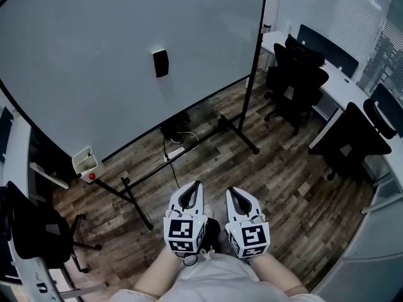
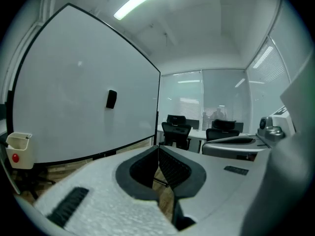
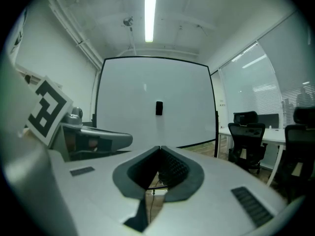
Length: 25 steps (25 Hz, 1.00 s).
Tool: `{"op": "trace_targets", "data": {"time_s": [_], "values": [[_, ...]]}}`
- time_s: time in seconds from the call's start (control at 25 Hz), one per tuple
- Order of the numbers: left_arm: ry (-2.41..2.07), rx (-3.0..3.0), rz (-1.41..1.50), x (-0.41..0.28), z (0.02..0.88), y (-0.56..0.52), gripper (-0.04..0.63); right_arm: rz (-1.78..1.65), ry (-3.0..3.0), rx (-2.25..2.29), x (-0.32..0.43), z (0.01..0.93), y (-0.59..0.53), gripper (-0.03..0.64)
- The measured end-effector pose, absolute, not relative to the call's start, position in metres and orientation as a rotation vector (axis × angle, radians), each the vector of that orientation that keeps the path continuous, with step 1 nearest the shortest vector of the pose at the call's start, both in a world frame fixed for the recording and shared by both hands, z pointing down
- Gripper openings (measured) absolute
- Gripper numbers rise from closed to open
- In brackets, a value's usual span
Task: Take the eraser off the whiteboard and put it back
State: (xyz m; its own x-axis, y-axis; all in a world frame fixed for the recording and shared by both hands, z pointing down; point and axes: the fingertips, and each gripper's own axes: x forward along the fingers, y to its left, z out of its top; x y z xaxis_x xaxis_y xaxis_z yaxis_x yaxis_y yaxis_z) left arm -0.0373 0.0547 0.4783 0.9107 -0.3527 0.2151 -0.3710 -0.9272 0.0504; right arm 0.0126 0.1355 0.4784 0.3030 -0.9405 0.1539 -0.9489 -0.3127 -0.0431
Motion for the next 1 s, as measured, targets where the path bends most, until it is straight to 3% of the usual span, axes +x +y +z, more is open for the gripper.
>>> {"op": "trace_targets", "data": {"time_s": [0.6, 1.0], "values": [[-0.648, 2.976, 0.230, 0.100, 0.444, -0.140, 0.018, 0.215, -1.813, 2.464, 0.170, 0.455, -0.050, 0.028], [-0.818, 2.936, 0.221, 0.129, 0.436, -0.226, 0.018, 0.159, -1.989, 2.341, 0.200, 0.435, -0.161, 0.028]]}}
